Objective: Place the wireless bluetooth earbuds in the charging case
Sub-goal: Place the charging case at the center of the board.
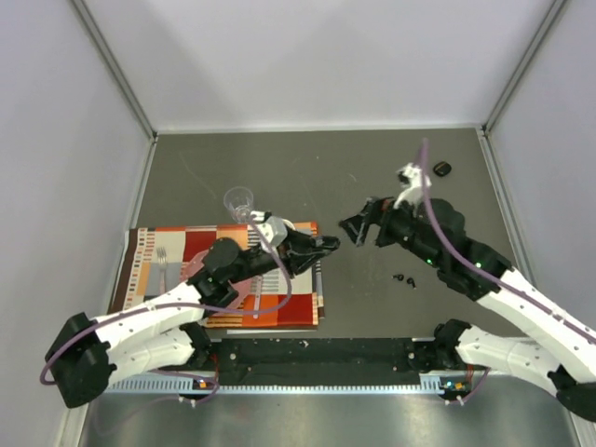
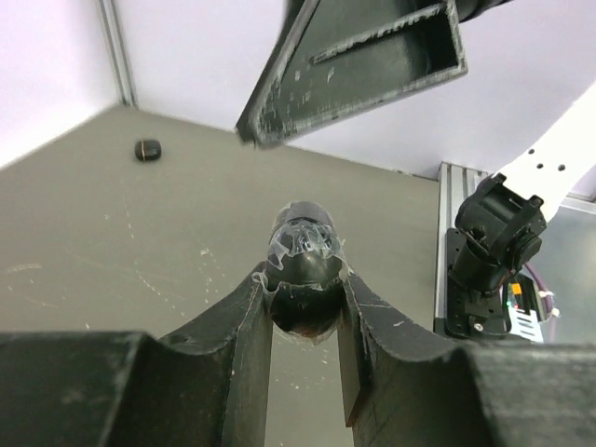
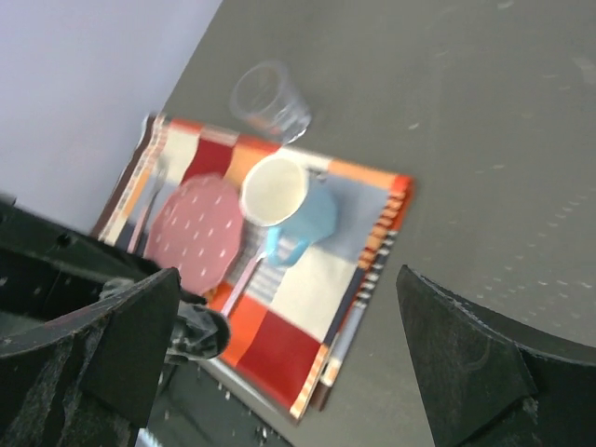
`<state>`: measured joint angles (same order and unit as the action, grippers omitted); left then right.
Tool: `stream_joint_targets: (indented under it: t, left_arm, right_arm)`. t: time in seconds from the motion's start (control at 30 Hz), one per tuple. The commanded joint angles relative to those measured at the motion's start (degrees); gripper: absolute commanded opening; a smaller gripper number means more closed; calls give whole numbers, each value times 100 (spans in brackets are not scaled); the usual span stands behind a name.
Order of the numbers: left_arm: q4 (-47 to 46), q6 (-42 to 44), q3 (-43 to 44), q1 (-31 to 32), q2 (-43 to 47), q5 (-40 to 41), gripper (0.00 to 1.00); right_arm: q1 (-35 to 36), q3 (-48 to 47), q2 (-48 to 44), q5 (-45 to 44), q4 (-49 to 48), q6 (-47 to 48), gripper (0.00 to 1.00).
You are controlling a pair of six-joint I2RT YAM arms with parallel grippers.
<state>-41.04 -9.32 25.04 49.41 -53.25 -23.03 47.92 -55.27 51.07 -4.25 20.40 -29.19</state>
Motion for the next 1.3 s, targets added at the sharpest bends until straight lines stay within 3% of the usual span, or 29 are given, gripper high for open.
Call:
stream_joint_targets:
  t: [0.0, 0.23, 0.7, 1.03, 1.27]
  left_arm:
    - [919, -412, 870, -19, -527, 202, 0]
    - [2073, -869, 2145, -10, -2161, 27, 0]
    - [1802, -1968, 3077, -19, -4490, -9, 0]
    - [1950, -2293, 3490, -19, -5379, 184, 0]
    - [2222, -2302, 3710, -28, -5678, 360, 10]
  right_arm:
    - [-440, 366, -693, -1673, 271, -928, 99]
    - [-941, 499, -1177, -2580, 1237, -1975, 99]
    - [-1909, 824, -1881, -2520, 1651, -2179, 99]
    - [-2015, 684, -1688, -2432, 1634, -1854, 99]
    - [-2094, 666, -1670, -2352, 1625, -1801, 99]
